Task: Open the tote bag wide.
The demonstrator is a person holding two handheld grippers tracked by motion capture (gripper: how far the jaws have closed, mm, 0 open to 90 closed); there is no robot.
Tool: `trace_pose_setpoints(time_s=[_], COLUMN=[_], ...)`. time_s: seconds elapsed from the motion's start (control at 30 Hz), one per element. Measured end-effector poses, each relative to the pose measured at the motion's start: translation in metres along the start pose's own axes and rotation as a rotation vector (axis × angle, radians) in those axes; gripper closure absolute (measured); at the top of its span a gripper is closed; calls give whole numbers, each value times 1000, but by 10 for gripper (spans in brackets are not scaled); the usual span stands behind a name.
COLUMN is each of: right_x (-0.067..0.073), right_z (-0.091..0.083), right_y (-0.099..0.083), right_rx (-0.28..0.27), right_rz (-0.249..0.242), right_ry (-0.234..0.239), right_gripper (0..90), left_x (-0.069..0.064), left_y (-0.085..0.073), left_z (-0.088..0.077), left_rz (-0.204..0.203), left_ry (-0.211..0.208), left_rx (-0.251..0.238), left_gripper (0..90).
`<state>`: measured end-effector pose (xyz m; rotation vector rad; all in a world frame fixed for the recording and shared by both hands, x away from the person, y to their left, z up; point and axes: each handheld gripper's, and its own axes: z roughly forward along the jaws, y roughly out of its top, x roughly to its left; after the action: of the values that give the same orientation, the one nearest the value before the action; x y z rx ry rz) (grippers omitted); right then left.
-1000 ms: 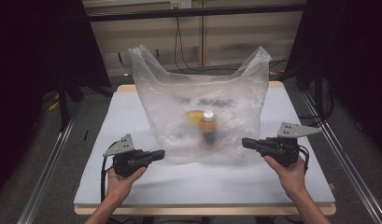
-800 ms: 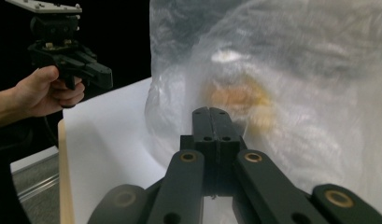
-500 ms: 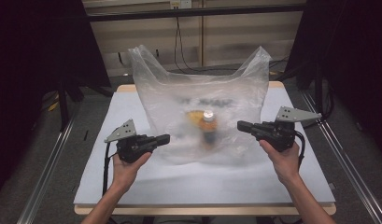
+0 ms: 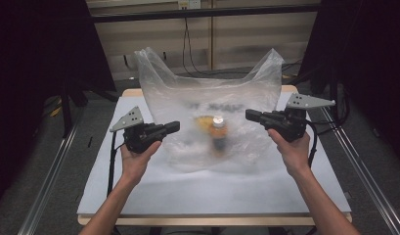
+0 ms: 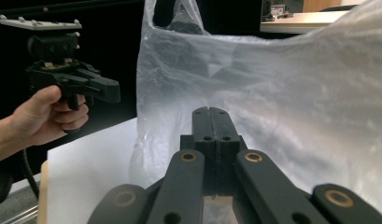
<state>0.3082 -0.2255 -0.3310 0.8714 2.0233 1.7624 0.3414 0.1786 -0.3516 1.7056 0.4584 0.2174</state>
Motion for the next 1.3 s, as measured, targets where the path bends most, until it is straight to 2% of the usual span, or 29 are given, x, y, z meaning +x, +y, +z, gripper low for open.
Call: trace_pose_setpoints(time_s=[0.3, 0.43, 0.57, 0.6, 0.63, 0.7, 0.73, 0.8, 0.83, 0.87, 0.97, 1.17, 1.23, 1.3], right_x=[-8, -10, -11, -12, -13, -15, -17, -19, -20, -21, -25, -33, -36, -37], right_z=[14, 22, 25, 26, 27, 30, 32, 37, 39, 40, 42, 47, 50, 53], right_y=[20, 30, 39, 44, 48, 54, 57, 61, 62, 63, 66, 75, 81, 84], right_rx=[2, 0, -7, 0, 1, 3, 6, 26, 33, 33, 30, 41, 53, 79], right_rz=[-6, -19, -23, -26, -28, -33, -34, -35, -38, -35, -25, -21, -21, -32], right_ry=[-18, -30, -41, -57, -57, -61, -63, -73, -74, -75, -83, -121, -137, -150], right_gripper=[900, 900, 900, 900, 900, 900, 900, 900, 900, 900, 900, 900, 900, 900], left_x=[7, 11, 14, 14, 15, 16, 16, 21, 21, 25, 31, 39, 42, 44], left_y=[22, 31, 38, 40, 48, 58, 58, 73, 73, 79, 83, 90, 93, 94], left_z=[11, 14, 16, 17, 18, 19, 19, 24, 24, 27, 29, 41, 49, 54], left_rz=[1, 7, -5, -10, 13, 26, 26, 29, 29, 39, 16, 3, -21, -27], left_ry=[-11, 4, -5, -7, -4, 0, 0, 8, 8, 4, 6, 14, 28, 31], left_rx=[-38, -46, -55, -60, -57, -63, -63, -64, -64, -55, -59, -38, -32, -18], left_gripper=[900, 900, 900, 900, 900, 900, 900, 900, 900, 900, 900, 900, 900, 900])
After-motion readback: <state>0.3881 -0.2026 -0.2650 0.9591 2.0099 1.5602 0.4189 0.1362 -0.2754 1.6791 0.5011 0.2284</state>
